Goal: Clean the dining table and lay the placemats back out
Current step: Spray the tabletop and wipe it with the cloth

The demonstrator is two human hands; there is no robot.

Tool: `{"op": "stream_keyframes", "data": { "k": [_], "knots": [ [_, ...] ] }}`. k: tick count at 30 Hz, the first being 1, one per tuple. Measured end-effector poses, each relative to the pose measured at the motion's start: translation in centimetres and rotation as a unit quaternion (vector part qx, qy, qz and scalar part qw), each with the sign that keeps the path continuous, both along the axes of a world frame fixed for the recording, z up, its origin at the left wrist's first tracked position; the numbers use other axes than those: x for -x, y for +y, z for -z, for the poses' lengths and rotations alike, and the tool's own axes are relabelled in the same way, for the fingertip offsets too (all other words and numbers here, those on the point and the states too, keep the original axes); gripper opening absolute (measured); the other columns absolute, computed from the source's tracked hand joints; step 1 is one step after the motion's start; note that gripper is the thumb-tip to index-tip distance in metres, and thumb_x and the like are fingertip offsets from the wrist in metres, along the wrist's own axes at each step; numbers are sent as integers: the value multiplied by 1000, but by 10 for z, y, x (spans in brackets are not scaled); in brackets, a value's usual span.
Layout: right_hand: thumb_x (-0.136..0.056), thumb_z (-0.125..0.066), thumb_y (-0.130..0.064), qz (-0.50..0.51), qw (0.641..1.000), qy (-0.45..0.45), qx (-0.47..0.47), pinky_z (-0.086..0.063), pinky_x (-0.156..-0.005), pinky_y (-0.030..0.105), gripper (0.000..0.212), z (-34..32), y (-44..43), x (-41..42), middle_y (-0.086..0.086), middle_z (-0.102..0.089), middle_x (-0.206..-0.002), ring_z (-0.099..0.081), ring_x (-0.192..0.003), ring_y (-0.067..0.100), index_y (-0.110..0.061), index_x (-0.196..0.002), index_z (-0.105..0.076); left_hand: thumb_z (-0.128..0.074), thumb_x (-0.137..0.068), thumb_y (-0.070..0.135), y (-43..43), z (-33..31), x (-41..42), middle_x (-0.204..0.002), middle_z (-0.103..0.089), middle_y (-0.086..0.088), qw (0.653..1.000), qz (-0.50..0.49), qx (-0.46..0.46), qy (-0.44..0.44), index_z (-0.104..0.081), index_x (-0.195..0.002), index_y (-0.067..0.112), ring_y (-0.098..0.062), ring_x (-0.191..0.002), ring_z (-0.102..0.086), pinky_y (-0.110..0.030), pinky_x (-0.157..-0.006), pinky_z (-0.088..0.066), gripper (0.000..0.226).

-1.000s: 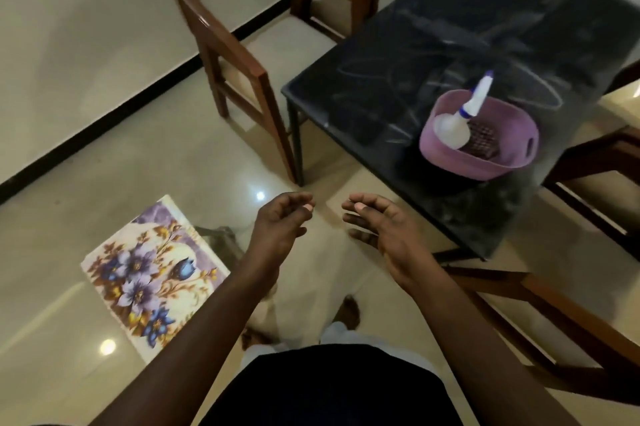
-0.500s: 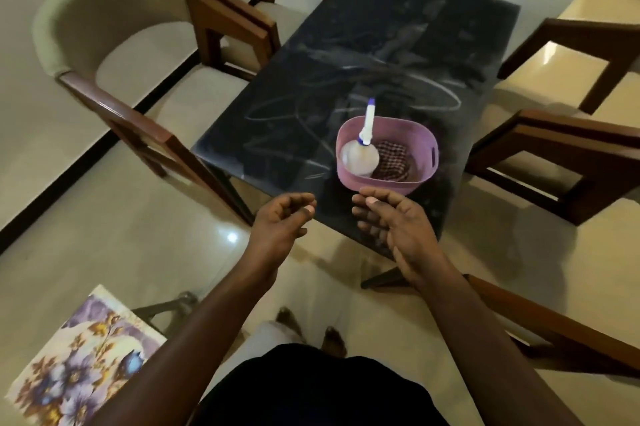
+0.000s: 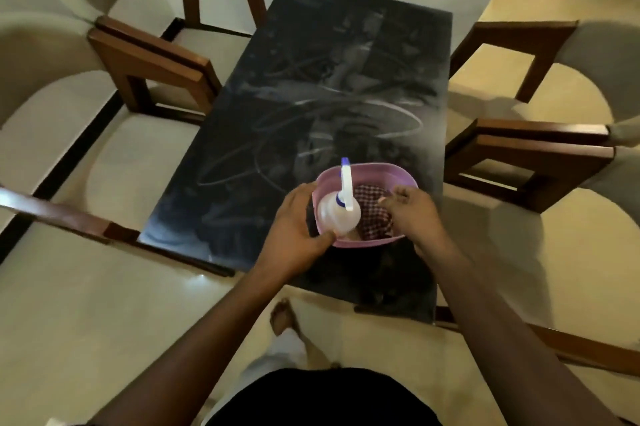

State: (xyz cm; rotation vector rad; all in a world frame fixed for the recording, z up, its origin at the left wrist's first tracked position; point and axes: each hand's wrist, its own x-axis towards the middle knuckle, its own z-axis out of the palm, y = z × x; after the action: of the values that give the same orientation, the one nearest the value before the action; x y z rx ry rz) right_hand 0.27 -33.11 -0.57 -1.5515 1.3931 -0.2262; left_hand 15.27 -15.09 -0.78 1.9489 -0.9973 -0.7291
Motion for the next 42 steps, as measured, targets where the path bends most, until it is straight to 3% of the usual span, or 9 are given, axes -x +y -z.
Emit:
{"op": "stream_keyframes", "data": {
  "k": [3, 8, 16, 22, 25, 28, 32, 37, 42],
  "knots": [
    [-94, -68, -25, -88, 987, 130, 25, -60, -93, 49, 33, 12, -16, -24, 7, -70, -116, -67, -103, 24, -15, -126, -65, -85, -74, 48, -27, 12, -22, -166, -32, 9, 998, 56, -29, 0, -31, -159, 39, -16, -156, -28, -52, -123, -38, 101],
    [-96, -69, -15, -113, 965, 237, 28, -49, -106, 38, 46, 37, -25, -45, 9, -64, -134, -60, -124, 28, -14, -141, -58, -84, -77, 54, -66, 19, -31, -176, -10, 0, 986, 124, -88, -69, -18, -164, 34, -25, -163, -10, -57, -130, -18, 111],
    [-102, -61, -21, -116, 954, 272, 52, -50, -106, 38, 38, 48, -23, -47, 5, -65, -130, -61, -120, 26, -21, -140, -58, -72, -84, 67, -92, 42, -36, -177, -10, 4, 983, 123, -102, -95, -28, -163, 32, -20, -164, 3, -58, -129, -1, 97],
    [-91, -64, -28, -80, 987, 140, -28, -53, -82, 32, 23, 21, -43, -34, -8, -72, -97, -66, -94, 12, -23, -111, -75, -59, -86, 78, -96, 47, -43, -172, -15, 22, 982, 153, -80, -77, -25, -161, 43, -6, -161, 7, -57, -131, 4, 90],
    [-90, -68, -20, -12, 991, 46, -125, -53, -84, 35, 13, -5, -60, -23, 2, -78, -89, -71, -94, 22, -14, -89, -79, -65, -88, 71, -103, 28, -44, -162, -10, 38, 982, 181, -49, -35, -20, -148, 59, 9, -156, 10, -50, -132, 4, 76],
    [-92, -63, -16, 18, 977, -47, -206, -55, -95, 44, 21, -29, -77, -10, 9, -80, -98, -75, -96, 28, -5, -102, -79, -74, -89, 58, -115, 1, -43, -151, -20, 53, 985, 167, -14, 39, -32, -148, 54, 15, -154, -6, -39, -133, -10, 72],
    [-90, -52, -5, 117, 932, -205, -275, -57, -82, 44, 32, -50, -103, -4, 21, -78, -108, -78, -85, 29, -4, -113, -74, -74, -93, 52, -140, -39, -48, -129, -57, 33, 990, 80, 24, 116, -53, -136, 38, 6, -120, -61, -34, -100, -57, 50],
    [-86, -45, -11, 207, 826, -402, -336, -63, -84, 48, 55, -49, -148, -5, 22, -69, -132, -71, -112, 39, -6, -138, -62, -62, -100, 42, -195, -75, -68, -108, -69, 9, 988, 30, 121, 91, -61, -116, 28, -17, -104, -70, -39, -90, -58, 21],
    [-100, -47, -19, 249, 787, -473, -308, -61, -91, 49, 46, -41, -189, -15, 17, -68, -135, -69, -119, 37, -8, -143, -56, -58, -108, 28, -253, -76, -98, -99, -70, 1, 983, 25, 160, 82, -64, -110, 15, -25, -82, -77, -35, -72, -64, 14]
  ]
}}
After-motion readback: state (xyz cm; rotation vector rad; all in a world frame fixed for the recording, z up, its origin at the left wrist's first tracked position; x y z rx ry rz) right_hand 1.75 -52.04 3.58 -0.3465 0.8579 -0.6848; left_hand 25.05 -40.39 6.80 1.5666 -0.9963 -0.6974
